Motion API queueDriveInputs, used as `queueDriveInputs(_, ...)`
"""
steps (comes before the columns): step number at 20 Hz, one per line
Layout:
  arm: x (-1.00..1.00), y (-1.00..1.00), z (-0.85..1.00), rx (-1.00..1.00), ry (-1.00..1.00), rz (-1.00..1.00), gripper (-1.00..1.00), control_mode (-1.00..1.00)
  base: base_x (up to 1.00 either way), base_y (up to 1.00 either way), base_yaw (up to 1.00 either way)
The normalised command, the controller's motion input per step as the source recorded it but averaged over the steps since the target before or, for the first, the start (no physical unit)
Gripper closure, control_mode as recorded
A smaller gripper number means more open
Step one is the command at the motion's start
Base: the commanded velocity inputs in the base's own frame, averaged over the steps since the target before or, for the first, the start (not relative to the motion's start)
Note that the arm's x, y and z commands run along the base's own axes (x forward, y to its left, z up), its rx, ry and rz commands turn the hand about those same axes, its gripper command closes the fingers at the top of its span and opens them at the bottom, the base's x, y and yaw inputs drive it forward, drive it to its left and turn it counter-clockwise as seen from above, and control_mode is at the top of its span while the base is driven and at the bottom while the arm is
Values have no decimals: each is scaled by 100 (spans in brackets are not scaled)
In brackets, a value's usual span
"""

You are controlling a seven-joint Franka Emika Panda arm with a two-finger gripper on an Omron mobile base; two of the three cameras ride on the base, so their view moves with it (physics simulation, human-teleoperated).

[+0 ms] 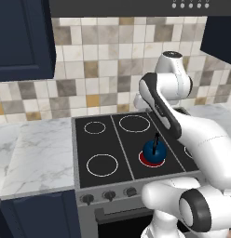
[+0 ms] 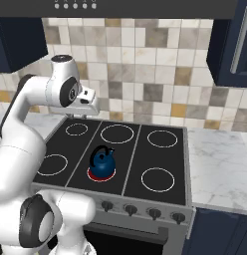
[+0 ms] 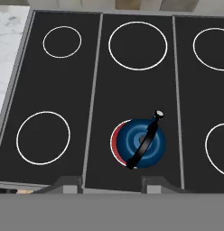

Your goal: Lower the heat of the kettle.

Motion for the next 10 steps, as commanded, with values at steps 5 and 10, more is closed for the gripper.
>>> queueDriveInputs(5, -27, 0, -2, 0, 0, 0, -100, -100, 0, 0, 0)
queueDriveInputs(10, -41, 0, -9, 0, -3, 0, -100, -100, 0, 0, 0)
